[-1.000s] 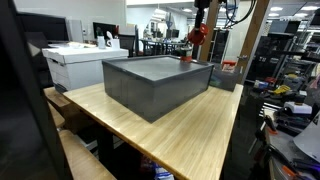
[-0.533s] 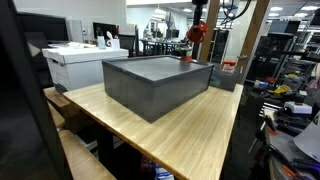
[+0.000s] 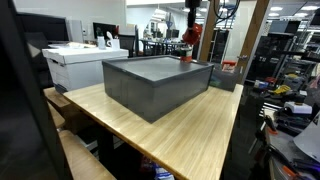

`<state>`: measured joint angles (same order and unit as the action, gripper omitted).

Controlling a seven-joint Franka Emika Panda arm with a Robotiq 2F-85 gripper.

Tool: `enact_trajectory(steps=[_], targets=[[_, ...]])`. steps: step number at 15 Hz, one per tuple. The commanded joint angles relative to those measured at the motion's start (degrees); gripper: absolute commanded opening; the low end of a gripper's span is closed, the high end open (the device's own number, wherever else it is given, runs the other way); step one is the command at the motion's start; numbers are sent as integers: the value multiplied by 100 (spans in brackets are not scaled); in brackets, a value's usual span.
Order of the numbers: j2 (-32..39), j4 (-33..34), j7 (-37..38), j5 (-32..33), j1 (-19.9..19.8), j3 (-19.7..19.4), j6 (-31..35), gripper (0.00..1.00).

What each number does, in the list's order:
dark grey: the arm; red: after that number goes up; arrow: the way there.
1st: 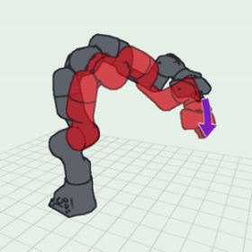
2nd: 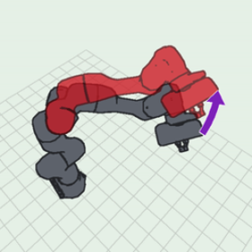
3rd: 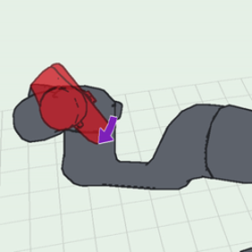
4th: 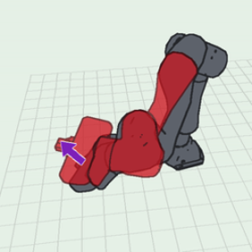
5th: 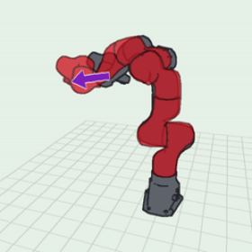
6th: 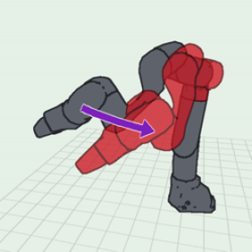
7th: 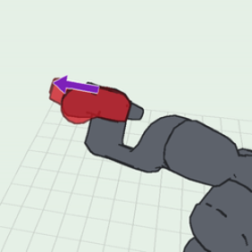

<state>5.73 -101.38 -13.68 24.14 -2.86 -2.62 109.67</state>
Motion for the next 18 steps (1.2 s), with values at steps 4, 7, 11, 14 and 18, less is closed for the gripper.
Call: enact_trajectory(steps=[4,7,11,14,18], targets=[[343,240,-148,-42,47,42,-280,67],[276,0,-85,45,73,66,-143,67],[228,-118,-101,66,126,89,-116,67],[236,-63,-151,25,112,89,-139,67],[252,10,-124,2,82,65,-73,67]])
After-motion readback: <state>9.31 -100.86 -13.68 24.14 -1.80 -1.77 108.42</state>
